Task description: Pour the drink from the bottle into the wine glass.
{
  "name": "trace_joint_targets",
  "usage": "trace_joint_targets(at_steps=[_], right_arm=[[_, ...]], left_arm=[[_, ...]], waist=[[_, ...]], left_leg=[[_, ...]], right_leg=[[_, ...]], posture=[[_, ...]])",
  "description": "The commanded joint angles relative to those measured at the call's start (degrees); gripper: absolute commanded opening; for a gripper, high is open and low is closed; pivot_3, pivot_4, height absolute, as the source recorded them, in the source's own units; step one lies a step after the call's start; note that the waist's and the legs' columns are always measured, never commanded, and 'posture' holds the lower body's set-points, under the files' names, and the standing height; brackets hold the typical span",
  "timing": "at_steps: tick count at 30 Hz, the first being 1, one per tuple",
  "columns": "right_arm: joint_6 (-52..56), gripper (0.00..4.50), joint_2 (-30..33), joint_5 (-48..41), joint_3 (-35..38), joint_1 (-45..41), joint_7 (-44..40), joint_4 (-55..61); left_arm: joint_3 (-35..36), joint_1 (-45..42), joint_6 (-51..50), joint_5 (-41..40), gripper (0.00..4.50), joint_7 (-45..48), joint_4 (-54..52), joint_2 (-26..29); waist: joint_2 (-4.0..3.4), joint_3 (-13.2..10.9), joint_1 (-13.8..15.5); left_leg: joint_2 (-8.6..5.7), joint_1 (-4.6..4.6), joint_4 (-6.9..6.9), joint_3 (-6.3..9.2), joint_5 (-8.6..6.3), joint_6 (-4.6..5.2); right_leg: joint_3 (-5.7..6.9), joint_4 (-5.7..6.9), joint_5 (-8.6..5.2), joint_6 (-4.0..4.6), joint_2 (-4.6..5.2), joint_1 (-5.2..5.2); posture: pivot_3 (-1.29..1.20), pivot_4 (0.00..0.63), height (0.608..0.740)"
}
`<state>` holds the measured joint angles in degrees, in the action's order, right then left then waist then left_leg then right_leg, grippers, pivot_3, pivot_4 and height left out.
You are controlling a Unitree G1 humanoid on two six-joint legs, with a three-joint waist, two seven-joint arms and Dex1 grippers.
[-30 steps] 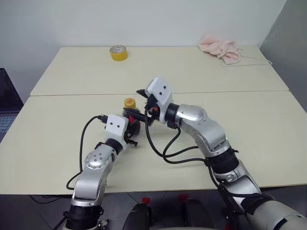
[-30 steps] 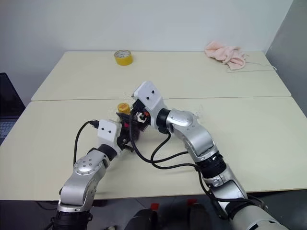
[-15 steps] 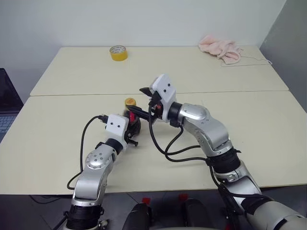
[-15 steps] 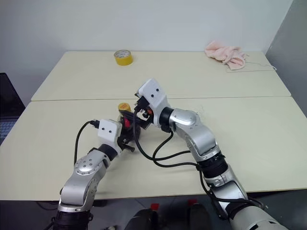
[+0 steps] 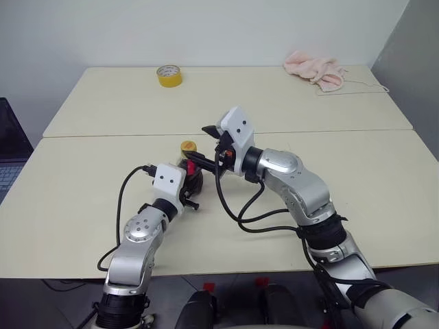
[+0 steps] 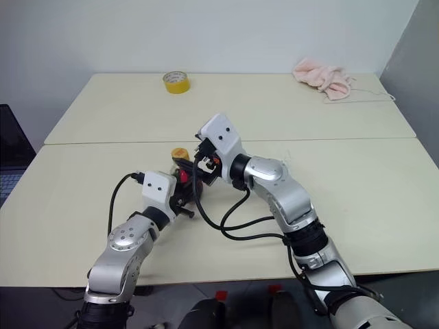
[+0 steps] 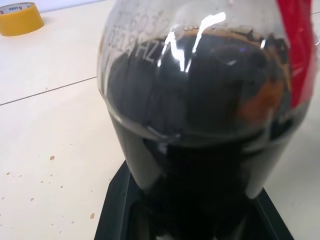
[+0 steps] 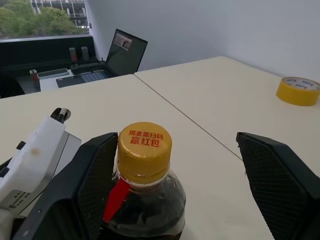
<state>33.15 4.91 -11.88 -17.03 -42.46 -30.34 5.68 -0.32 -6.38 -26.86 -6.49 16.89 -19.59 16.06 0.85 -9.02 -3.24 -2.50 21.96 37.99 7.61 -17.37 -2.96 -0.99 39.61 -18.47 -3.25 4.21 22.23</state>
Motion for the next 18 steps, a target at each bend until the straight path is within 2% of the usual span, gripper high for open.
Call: trace_joint_targets(at_steps=[1,9,18], right_arm=[[-1.43,4.03,1.63,2.23,1.25,0.01,1.50,0.82],[-2.57,4.03,7.16,3.12,1.57,1.43,-0.14,1.50],[-2.60,4.03,8.97,3.78,4.37,1.26,0.04,0.64]], left_arm=[[0.87,-0.57,1.75,-0.23,0.90,-0.23,-2.13,0.06],[0.94,-0.53,1.90,-0.29,0.90,-0.60,-2.13,-0.06],[0.88,-0.59,2.16,-0.18,0.90,-0.46,-1.89,-0.22]], waist=[[0.00,0.00,0.00],[0.01,0.00,0.15],[0.01,0.00,0.03]], left_leg=[[0.00,0.00,0.00,0.00,0.00,0.00],[-0.01,0.00,0.02,0.00,0.00,0.00],[0.03,0.00,-0.03,-0.04,0.00,0.00]], right_leg=[[0.00,0.00,0.00,0.00,0.00,0.00],[0.01,-0.01,0.00,0.00,0.00,-0.03],[-0.01,-0.02,0.00,0.00,-0.02,-0.01]], posture=[[0.00,0.150,0.740],[0.00,0.150,0.740],[0.00,0.150,0.740]])
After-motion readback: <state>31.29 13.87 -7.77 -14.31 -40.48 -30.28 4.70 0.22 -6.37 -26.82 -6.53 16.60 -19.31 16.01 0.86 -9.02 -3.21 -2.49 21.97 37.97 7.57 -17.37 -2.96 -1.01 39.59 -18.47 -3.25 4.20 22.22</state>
